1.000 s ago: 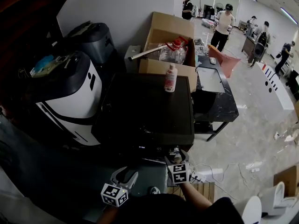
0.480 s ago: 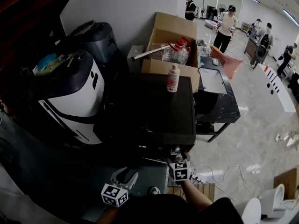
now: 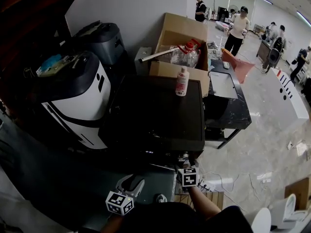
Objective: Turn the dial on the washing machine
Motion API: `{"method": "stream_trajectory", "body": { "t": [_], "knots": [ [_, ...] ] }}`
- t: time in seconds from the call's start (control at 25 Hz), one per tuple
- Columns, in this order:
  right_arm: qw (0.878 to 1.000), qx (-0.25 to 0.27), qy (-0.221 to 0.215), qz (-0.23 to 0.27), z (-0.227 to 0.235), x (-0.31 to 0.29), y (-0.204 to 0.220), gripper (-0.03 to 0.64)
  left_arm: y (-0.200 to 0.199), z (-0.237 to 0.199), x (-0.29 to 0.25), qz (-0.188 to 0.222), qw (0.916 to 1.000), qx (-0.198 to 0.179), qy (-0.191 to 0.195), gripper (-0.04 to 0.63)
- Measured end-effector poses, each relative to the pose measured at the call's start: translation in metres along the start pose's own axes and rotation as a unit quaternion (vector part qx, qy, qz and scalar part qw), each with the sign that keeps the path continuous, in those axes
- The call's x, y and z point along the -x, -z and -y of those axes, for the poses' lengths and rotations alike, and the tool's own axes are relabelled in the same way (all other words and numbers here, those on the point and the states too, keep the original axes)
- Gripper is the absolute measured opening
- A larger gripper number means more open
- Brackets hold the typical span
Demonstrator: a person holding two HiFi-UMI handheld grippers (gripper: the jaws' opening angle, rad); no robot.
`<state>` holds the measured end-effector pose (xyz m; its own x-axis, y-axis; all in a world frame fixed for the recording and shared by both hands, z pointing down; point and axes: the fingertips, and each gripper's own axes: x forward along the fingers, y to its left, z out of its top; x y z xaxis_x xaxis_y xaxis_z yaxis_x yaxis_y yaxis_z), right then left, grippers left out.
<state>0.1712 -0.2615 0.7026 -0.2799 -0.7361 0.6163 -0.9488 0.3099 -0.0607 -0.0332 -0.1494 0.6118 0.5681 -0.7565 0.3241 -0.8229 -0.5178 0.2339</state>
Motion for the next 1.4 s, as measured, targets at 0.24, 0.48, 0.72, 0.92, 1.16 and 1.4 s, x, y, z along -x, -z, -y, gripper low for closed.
{"method": "stream_trajectory", "body": {
  "t": [0.24,0.48,0.72,0.92,1.16,1.4],
  "knots": [
    [1.000,-0.010,-0.001,0.001,0.001,-0.002,0.001,0.322,0.001,-0.004,0.001,0.003,1.0000,0.001,-0.005,0.172],
    [1.000,-0.016,0.004,0.012,0.001,0.003,-0.007,0.321,-0.004,-0.007,-0.002,0.004,1.0000,-0.001,0.000,0.172],
    [0.999,-0.022,0.008,0.038,-0.008,0.018,-0.023,0.319,-0.011,-0.012,-0.001,0.002,0.9999,-0.002,0.014,0.172],
    [0.998,-0.030,0.017,0.060,-0.022,0.040,-0.036,0.307,-0.015,-0.017,0.002,-0.003,0.9994,-0.003,0.035,0.172],
    [0.995,-0.049,0.026,0.083,-0.048,0.066,-0.045,0.286,-0.025,-0.027,0.010,0.005,0.9983,-0.006,0.057,0.164],
    [0.992,-0.051,0.030,0.114,-0.082,0.095,-0.055,0.230,-0.025,-0.036,0.024,0.001,0.9972,-0.007,0.074,0.147]
  ]
}}
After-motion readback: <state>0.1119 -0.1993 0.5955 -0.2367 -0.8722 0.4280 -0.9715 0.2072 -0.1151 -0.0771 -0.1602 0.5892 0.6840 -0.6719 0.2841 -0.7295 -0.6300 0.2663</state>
